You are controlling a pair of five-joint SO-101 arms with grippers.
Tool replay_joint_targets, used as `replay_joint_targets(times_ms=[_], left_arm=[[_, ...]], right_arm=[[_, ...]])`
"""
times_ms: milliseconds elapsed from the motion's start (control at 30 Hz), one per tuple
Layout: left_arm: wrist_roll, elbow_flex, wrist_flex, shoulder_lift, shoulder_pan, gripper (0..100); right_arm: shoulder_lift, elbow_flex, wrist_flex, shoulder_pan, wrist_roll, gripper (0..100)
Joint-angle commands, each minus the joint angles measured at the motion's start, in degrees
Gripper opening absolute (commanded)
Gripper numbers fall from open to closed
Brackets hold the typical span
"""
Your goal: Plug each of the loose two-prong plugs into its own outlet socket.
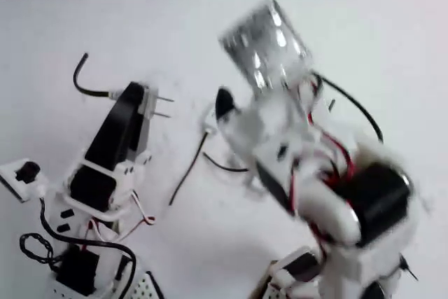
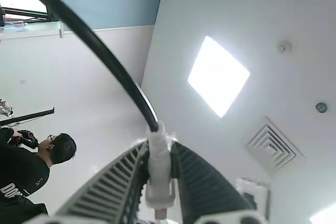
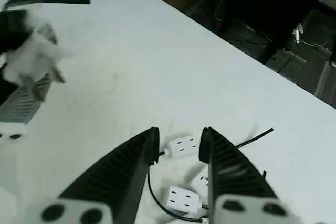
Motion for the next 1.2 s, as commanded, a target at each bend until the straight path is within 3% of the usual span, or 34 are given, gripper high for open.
replay_joint_targets(times_ms=[0,233,700,1167], left_arm=[[0.3,-0.4,-1.1,0.0,-0.5,2],[0.3,-0.3,-1.1,0.0,-0.5,2],[0.3,1.2,-1.1,0.0,0.0,2],[0.3,1.7,-1.1,0.0,0.1,2]], right_arm=[[-4.5,5.0,0.3,-5.9,1.3,13.7],[-1.2,2.3,0.0,-12.0,3.3,13.7],[29.0,-32.3,0.0,-11.6,3.2,13.7],[33.8,-38.2,-2.4,-8.6,3.3,13.7]])
